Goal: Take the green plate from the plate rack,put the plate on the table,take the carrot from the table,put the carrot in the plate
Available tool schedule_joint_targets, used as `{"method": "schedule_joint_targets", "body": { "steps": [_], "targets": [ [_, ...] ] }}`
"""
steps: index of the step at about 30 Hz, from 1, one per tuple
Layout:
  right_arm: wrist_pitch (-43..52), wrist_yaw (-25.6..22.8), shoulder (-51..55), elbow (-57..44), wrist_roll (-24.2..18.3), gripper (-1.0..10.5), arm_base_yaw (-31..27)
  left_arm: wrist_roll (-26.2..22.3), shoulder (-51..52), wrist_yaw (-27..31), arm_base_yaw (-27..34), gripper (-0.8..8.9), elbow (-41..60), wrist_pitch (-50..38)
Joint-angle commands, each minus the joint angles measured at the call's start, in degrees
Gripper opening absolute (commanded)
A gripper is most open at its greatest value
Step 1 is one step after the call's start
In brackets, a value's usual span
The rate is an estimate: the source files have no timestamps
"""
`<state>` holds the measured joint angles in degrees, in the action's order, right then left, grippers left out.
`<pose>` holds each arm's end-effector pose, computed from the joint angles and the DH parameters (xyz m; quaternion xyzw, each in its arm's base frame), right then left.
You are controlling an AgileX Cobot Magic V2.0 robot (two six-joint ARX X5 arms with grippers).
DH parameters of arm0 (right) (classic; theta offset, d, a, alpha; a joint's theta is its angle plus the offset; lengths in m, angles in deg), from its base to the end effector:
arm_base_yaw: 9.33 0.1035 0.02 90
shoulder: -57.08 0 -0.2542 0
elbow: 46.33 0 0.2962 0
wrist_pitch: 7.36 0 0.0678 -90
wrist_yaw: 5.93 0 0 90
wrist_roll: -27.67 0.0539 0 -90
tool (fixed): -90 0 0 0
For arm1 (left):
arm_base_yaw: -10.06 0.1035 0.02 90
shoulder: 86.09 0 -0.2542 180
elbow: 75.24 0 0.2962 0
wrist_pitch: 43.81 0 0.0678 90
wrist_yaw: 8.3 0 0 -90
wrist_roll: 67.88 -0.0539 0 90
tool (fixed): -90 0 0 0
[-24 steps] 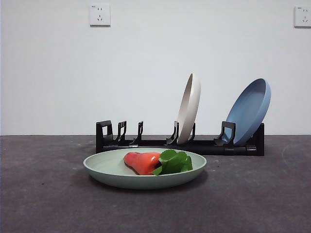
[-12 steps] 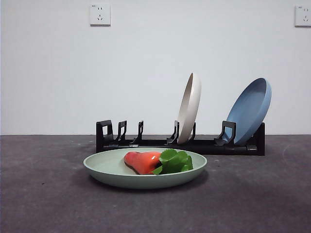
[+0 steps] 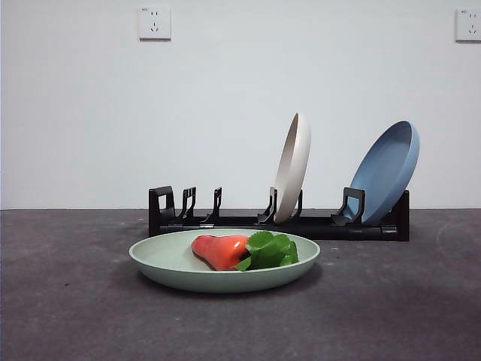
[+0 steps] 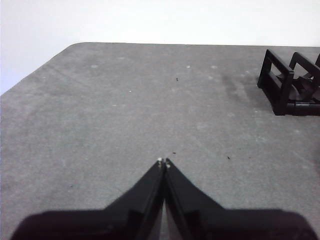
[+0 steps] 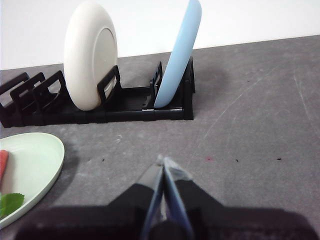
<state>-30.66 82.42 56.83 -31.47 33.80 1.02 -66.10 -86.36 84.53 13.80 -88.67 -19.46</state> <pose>0.1702 0.0295 0.1609 0.0453 0.0793 0.0715 0.9933 0.1730 0.0140 0.1485 -0.0162 0.0966 0.0585 0.9935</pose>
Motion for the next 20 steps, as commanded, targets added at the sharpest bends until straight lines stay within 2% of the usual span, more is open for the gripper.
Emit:
{"method": "schedule_joint_targets", "body": {
  "steps": [1, 20],
  "targets": [
    [0.42, -0.2, 0.2, -0.68, -0.66, 0.0, -0.11, 0.44, 0.17, -0.04, 0.22, -0.02, 0.72, -0.17],
    [-4.74, -0.22, 0.13, -0.66, 0.0, 0.0, -0.11, 0.44, 0.17, -0.04, 0.22, -0.03, 0.72, -0.17]
  ]
}}
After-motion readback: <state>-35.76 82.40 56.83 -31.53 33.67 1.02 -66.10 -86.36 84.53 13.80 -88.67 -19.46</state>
